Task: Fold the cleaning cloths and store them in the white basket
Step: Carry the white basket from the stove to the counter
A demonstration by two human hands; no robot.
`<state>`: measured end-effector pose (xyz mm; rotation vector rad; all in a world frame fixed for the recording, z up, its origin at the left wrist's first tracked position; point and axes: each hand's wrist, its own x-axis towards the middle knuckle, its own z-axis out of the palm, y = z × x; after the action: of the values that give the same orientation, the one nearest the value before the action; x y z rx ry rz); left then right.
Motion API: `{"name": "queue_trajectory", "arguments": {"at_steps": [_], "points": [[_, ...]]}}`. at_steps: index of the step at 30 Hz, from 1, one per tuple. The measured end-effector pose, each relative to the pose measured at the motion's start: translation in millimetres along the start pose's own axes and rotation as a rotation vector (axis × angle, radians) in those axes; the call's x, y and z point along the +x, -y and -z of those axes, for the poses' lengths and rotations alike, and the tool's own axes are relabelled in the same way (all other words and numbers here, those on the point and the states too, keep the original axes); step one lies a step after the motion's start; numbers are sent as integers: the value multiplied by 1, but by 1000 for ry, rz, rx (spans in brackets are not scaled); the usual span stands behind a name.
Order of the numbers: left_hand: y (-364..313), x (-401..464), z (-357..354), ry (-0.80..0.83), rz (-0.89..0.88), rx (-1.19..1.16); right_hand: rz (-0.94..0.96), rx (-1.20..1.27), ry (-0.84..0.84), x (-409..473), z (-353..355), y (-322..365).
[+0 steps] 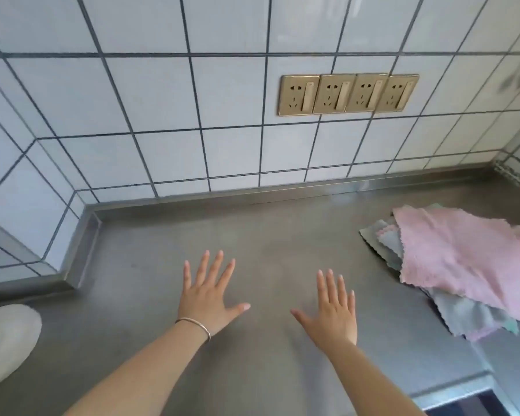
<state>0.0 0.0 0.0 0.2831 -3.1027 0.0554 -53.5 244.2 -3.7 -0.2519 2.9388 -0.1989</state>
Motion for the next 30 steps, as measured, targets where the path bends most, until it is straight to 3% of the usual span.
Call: {"name": "queue_trajectory", "arguments": {"at_steps": [5, 9, 14, 16, 21, 30], "points": [[28, 14, -7, 127, -310, -17, -237, 11, -234, -50, -14, 41], [20, 1, -6, 173, -542, 5, -434, -28, -261, -117, -18, 54], [-42, -52, 3, 168, -838, -46, -750, 9, -140, -227, -18, 40], [-69, -84, 2, 137, -961, -101, -858, 36, -175, -279, -22, 34], [-135, -206, 25, 118, -1320, -128, -1218, 200, -261, -440, -20, 40], [-160, -482, 125, 40, -1717, -140, -1584, 20, -556, -731, -5, 120]]}}
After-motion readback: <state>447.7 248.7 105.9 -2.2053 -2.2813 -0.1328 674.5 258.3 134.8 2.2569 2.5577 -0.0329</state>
